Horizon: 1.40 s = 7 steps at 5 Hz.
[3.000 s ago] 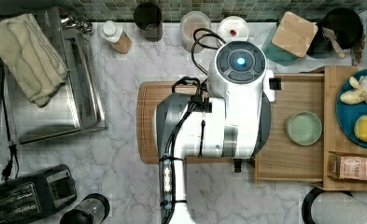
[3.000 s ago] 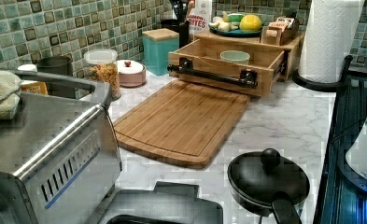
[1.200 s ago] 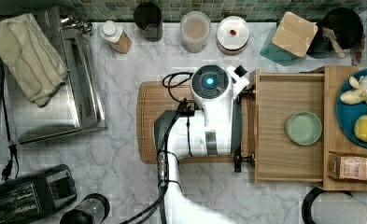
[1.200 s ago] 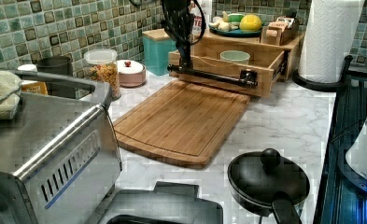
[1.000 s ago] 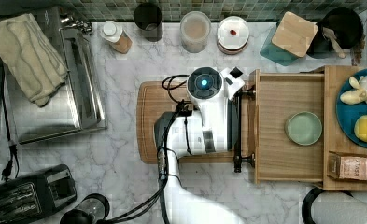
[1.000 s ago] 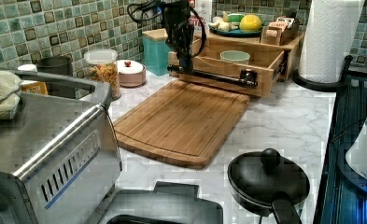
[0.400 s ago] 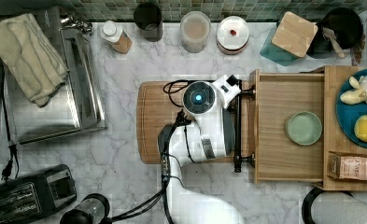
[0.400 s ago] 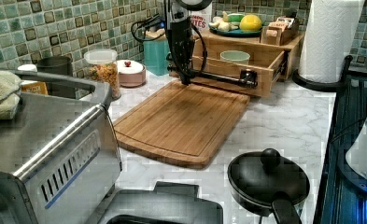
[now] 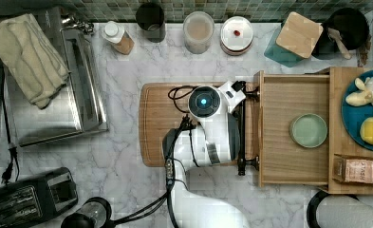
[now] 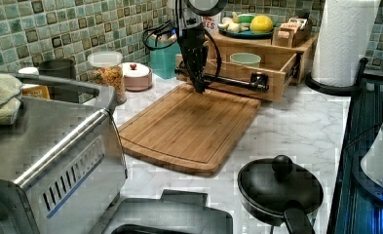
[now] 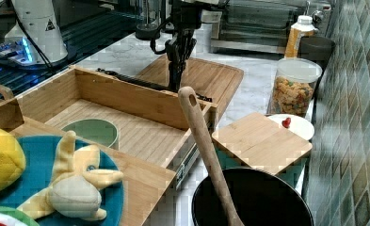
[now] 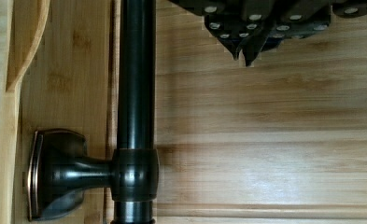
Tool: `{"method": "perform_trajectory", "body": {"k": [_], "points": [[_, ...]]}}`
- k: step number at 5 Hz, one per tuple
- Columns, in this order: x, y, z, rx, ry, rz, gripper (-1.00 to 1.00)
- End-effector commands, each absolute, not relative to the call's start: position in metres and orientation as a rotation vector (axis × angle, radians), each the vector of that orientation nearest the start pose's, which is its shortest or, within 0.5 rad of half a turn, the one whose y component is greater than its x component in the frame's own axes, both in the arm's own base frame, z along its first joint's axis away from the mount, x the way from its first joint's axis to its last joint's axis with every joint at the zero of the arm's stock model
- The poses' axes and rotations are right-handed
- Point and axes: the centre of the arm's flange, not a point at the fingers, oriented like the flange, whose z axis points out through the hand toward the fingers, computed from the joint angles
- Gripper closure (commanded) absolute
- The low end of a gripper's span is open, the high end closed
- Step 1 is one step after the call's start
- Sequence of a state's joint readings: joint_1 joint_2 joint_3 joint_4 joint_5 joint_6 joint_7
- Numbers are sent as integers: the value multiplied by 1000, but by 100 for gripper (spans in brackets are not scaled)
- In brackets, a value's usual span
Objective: Close the drawer.
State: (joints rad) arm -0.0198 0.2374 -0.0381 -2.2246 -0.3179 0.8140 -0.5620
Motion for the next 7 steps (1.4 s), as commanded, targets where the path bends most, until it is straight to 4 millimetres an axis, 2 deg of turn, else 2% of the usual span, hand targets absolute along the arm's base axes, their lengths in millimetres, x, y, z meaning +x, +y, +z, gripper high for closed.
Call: {"method": "perform_trajectory", "body": {"k": [1,3,4,5,7], "points": [[550,-102,275,-3373,115,-18,100],[534,-171,290,-3389,123,-68,100],[539,-216,291,-3362,136,-25,100],[540,-273,296,-3345,213,-2,100],[525,-375,307,-3369,279,-112,100]]}}
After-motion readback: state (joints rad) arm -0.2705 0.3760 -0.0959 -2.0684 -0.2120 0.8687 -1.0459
